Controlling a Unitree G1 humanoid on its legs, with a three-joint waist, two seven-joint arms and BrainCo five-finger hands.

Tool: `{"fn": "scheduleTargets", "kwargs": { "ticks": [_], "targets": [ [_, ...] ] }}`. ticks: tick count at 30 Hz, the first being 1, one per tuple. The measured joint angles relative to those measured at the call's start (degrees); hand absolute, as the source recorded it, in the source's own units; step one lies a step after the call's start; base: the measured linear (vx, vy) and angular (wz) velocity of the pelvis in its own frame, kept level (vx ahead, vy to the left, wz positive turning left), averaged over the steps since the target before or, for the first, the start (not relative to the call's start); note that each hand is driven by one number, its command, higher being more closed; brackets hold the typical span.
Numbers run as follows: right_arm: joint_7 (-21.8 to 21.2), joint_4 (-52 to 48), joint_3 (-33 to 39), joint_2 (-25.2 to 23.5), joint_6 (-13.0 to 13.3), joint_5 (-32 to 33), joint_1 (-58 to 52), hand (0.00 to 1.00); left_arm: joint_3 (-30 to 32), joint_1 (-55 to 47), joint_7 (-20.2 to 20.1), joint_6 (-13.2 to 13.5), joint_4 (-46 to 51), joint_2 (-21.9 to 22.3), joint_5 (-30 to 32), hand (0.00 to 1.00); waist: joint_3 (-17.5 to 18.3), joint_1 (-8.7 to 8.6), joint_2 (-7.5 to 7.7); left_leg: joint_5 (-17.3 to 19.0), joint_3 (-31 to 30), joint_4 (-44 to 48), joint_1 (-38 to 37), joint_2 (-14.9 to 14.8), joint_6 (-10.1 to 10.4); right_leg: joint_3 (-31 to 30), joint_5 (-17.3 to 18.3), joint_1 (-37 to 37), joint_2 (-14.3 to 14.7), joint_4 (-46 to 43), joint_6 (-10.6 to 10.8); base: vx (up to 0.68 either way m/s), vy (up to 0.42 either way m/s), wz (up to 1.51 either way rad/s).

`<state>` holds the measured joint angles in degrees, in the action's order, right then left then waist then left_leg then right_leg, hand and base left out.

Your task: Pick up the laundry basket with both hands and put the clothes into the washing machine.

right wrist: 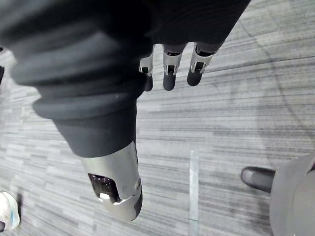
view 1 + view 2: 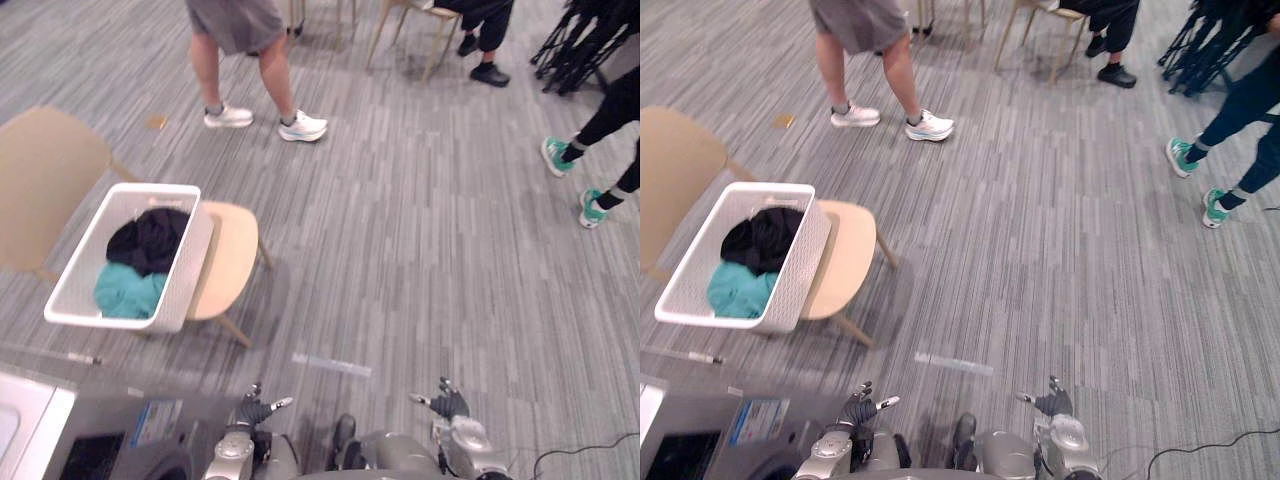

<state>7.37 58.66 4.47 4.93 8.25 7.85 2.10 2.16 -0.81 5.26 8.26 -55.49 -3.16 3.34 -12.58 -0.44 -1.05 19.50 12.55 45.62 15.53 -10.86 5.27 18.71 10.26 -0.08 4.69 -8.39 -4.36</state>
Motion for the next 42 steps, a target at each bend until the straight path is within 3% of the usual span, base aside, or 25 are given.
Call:
{"fn": "scheduleTargets", "kwargs": {
  "ticks": [2, 4, 6, 7, 9, 11, 12, 14, 16, 17, 18, 19, 20, 21, 22, 23, 25, 27, 29, 30, 31, 33, 38, 40, 42],
  "targets": [
    [0.0, 0.0, 0.2, 0.1, 0.0, 0.0, 1.0, 0.0, 0.0, 0.6, 0.0, 0.3, 1.0, 0.2, -0.5, 0.0, -0.9, 0.49, -0.37, -2.0, -2.5, -15.0, 4.4, 4.0, 0.5, -1.6, 0.1, 2.7, -1.1, 3.5, 2.0, 0.32, 0.146, -0.28],
    [0.0, 0.0, 0.0, 0.2, 0.0, 0.0, 1.6, 0.0, -0.6, 0.7, 0.0, 0.8, 1.7, 0.3, -0.4, 0.0, -1.2, 2.32, 0.38, -12.7, -2.4, -23.6, 3.3, 6.5, -2.0, -4.0, -0.4, 5.2, -2.6, 6.3, 4.0, 0.36, 0.175, -0.43],
    [0.0, -0.5, -0.4, -0.7, 0.1, -0.1, 3.2, 0.0, -0.5, 0.7, 0.1, 0.8, 1.8, 0.3, -0.5, 0.0, -1.2, 2.81, 0.55, -9.9, -1.8, -21.5, 2.2, 8.0, -8.1, -5.1, 0.8, 5.0, -5.0, 3.3, 6.2, 0.45, 0.223, -0.35],
    [0.0, -0.6, -0.6, -0.8, 0.2, -0.1, 3.4, 0.0, -0.4, 0.7, 0.1, 0.8, 1.8, 0.4, -0.5, 0.0, -1.2, 2.94, 0.56, -9.2, -1.3, -21.2, 1.7, 7.9, -8.3, -5.5, 1.3, 4.3, -5.5, 0.6, 7.0, 0.56, 0.281, -0.29],
    [-0.1, -0.5, -0.4, -1.4, 0.2, -0.3, 3.5, 0.0, -0.9, 0.2, 0.3, 0.7, 1.3, 0.0, -0.5, 0.0, -1.2, 3.03, 1.04, -7.9, -0.9, -23.6, -5.2, 9.3, -9.3, -4.5, 1.9, -1.6, -10.1, -22.5, 9.5, 0.47, 0.236, -0.1],
    [-0.1, -0.7, -0.3, -1.2, 0.2, -0.7, 3.0, 0.0, -2.9, -0.4, 0.3, 0.7, 1.4, -0.4, -0.5, 0.0, -1.2, 2.72, 1.35, -6.3, -2.7, -26.1, -11.6, 11.3, -11.6, -1.7, 0.8, -5.4, -14.6, -39.5, 8.9, 0.52, 0.175, 0.41],
    [-0.1, -0.7, -0.3, -1.1, 0.2, -0.7, 2.5, 0.0, -3.3, -0.3, 0.3, 0.7, 1.8, -0.5, -0.5, 0.0, -1.1, 2.46, 0.96, -5.0, -5.7, -27.8, -15.0, 11.7, -11.6, 0.1, 1.8, -7.3, -16.5, -46.0, 7.8, 0.56, 0.132, 0.69],
    [-0.1, -0.7, 0.1, -1.1, 0.2, -0.6, 2.5, 0.0, -3.4, 0.1, 1.0, 0.6, 3.2, -0.7, -0.5, 0.0, -1.1, 1.36, 0.9, -4.8, -11.2, -30.0, -17.8, 11.9, -11.6, 3.6, 4.1, -10.3, -17.3, -47.6, 7.0, 0.44, -0.003, 1.14],
    [0.0, -0.7, 0.4, -0.8, 0.2, -0.6, 2.3, 0.0, -3.7, 0.8, 1.3, 0.6, 3.4, -0.5, -0.5, 0.0, -1.3, 1.23, 0.0, -4.8, -16.2, -31.2, -19.4, 10.7, -11.6, 4.4, 6.5, -12.5, -14.9, -42.1, 6.2, 0.47, -0.125, 1.24],
    [0.0, -1.4, 0.3, 0.1, 0.2, -0.6, 1.5, 0.0, -3.8, 2.2, 1.4, 0.3, 3.4, 0.1, -0.4, 0.0, -1.7, 1.35, -1.81, -4.9, -22.3, -30.9, -19.6, 8.1, -11.5, 1.4, 7.4, -15.5, -9.9, -29.8, 6.3, 0.33, -0.135, 1.16],
    [0.0, -1.9, 0.3, 0.2, 0.2, -0.5, 1.1, 0.0, -3.8, 2.8, 1.5, 0.3, 3.4, 0.4, -0.4, 0.0, -1.7, 1.34, -2.17, -4.9, -24.4, -30.4, -19.2, 7.7, -11.4, -1.0, 6.7, -16.6, -8.2, -25.6, 7.0, 0.39, -0.192, 1.86],
    [0.1, -3.2, 0.5, 0.2, 0.3, -0.4, 0.1, 0.0, -3.9, 3.9, 1.7, 0.3, 3.2, 0.9, -0.3, 0.0, -1.4, 1.3, -1.8, -5.0, -28.7, -28.5, -17.7, 7.9, -9.3, -9.1, 2.6, -18.0, -5.8, -15.4, 8.4, 0.41, -0.306, 2.33],
    [0.2, -3.7, 1.1, -0.2, 0.3, 0.0, -2.1, 0.0, -4.6, 4.6, 2.4, 0.3, 3.2, 1.1, -0.1, 0.0, -0.4, 0.82, 0.07, -3.5, -34.4, -25.1, -15.1, 9.9, -5.2, -21.7, -6.4, -16.5, -6.1, -1.2, 11.6, 0.41, -0.306, 2.6],
    [0.2, -3.8, 1.8, -0.7, 0.3, 0.0, -3.3, 0.0, -5.0, 4.9, 2.4, 0.3, 3.3, 0.9, 0.3, 0.0, -0.1, 0.84, 1.28, -2.5, -36.3, -24.3, -15.2, 11.2, -3.5, -24.4, -11.9, -14.9, -7.7, 2.7, 12.7, 0.46, -0.416, 2.53],
    [0.3, -3.0, 3.4, -0.2, -0.2, 0.2, -3.3, 0.0, -4.6, 6.1, 2.8, -0.1, 2.7, 3.4, 1.0, 0.0, -0.6, 1.91, -1.85, -0.4, -39.5, -22.5, -15.0, 9.2, -0.4, -21.0, -15.5, -13.2, -6.7, 2.6, 10.7, 0.42, -0.368, 2.05],
    [0.9, -4.6, 4.1, -0.4, 0.1, 0.5, -2.9, 0.0, -3.6, 5.9, 2.8, 0.0, 3.3, 4.7, 1.8, 0.0, -0.2, 2.99, -2.04, -1.3, -38.9, -22.4, -13.2, 8.1, 1.4, -17.0, -12.6, -12.0, -7.5, 1.0, 8.5, 0.48, -0.438, 1.81],
    [1.4, -6.3, 4.1, -0.4, 0.3, 0.5, -2.7, 0.0, -3.9, 5.7, 2.9, -0.1, 3.2, 5.3, 1.9, 0.0, -0.2, 3.05, -2.1, -1.9, -38.6, -24.0, -12.2, 7.5, 2.6, -11.2, -10.4, -8.5, -8.5, 0.6, 6.9, 0.28, -0.26, 1.83],
    [1.5, -7.4, 4.1, -0.2, 0.8, 0.4, -2.4, 0.0, -4.5, 4.6, 3.2, 0.0, 3.9, 4.9, 1.8, 0.0, 0.8, 3.17, -0.67, -4.5, -29.1, -27.8, -8.5, 7.9, 2.7, -2.6, -9.3, -3.0, -11.2, 0.5, 7.1, 0.19, -0.133, 2.45],
    [1.5, -7.1, 4.1, 0.0, 1.2, 0.4, -2.3, 0.0, -5.6, 3.0, 3.6, 0.3, 4.3, 4.6, 1.8, 0.0, 2.3, 4.38, -0.41, -10.6, -20.3, -29.9, -6.3, 7.1, 0.9, 1.4, -7.5, -1.3, -12.0, 0.7, 7.6, 0.13, -0.073, 1.53],
    [1.5, -6.2, 4.1, 0.3, 1.6, 0.4, -1.7, 0.0, -7.0, 1.8, 3.6, 0.4, 4.3, 3.9, 1.8, 0.0, 3.8, 4.65, -0.08, -13.0, -11.5, -30.6, -4.3, 6.4, -1.2, 5.6, -4.6, -0.5, -13.1, 0.8, 8.2, 0.13, -0.035, 1.12],
    [1.5, -5.6, 4.0, 0.2, 1.5, 0.4, -1.2, 0.0, -7.1, 1.9, 3.6, 0.4, 4.1, 3.5, 1.8, 0.0, 3.8, 4.53, 0.28, -13.5, -8.6, -31.0, -3.6, 6.4, -2.0, 7.5, -4.1, 0.0, -13.9, 1.0, 8.6, 0.12, 0.013, 1.51],
    [2.3, -4.9, 4.7, 0.8, 1.5, 0.5, -1.2, 0.0, -9.3, 1.9, 3.6, 0.2, 3.7, 2.5, 1.8, 0.0, 4.1, 4.48, 0.49, -14.9, 5.3, -30.6, -1.5, 5.1, -5.4, 15.1, -3.6, 1.4, -16.5, 0.5, 9.5, 0.08, 0.119, 1.59],
    [2.5, -5.1, 5.4, -0.9, 1.4, 0.3, -0.8, 0.0, -9.4, 0.4, 3.6, -0.1, 3.5, -0.8, 1.8, 0.0, 4.3, 4.51, 2.34, -15.7, 1.6, -31.5, -2.7, 10.0, -7.0, 20.5, -3.6, 5.7, -19.7, -2.0, 10.7, 0.1, 0.159, 0.95],
    [2.6, -5.2, 5.8, -0.7, 1.3, -0.6, -0.1, 0.0, -9.4, -0.5, 3.6, -0.1, 3.1, -2.0, 1.8, 0.0, 4.3, 4.48, 2.44, -14.6, 0.9, -33.2, -4.8, 11.1, -8.4, 19.4, -2.9, 3.1, -23.7, -12.9, 12.8, 0.04, 0.134, 0.33],
    [2.7, -7.5, 5.7, -0.1, 1.1, -2.0, -0.7, 0.0, -9.6, -1.7, 3.5, -0.2, 2.9, -2.7, 1.8, 0.0, 4.2, 4.13, 3.19, -14.3, -1.7, -35.6, -7.3, 13.1, -8.2, 12.9, -3.7, -2.8, -28.5, -28.3, 10.3, 0.01, 0.1, 0.54]
  ]
}}
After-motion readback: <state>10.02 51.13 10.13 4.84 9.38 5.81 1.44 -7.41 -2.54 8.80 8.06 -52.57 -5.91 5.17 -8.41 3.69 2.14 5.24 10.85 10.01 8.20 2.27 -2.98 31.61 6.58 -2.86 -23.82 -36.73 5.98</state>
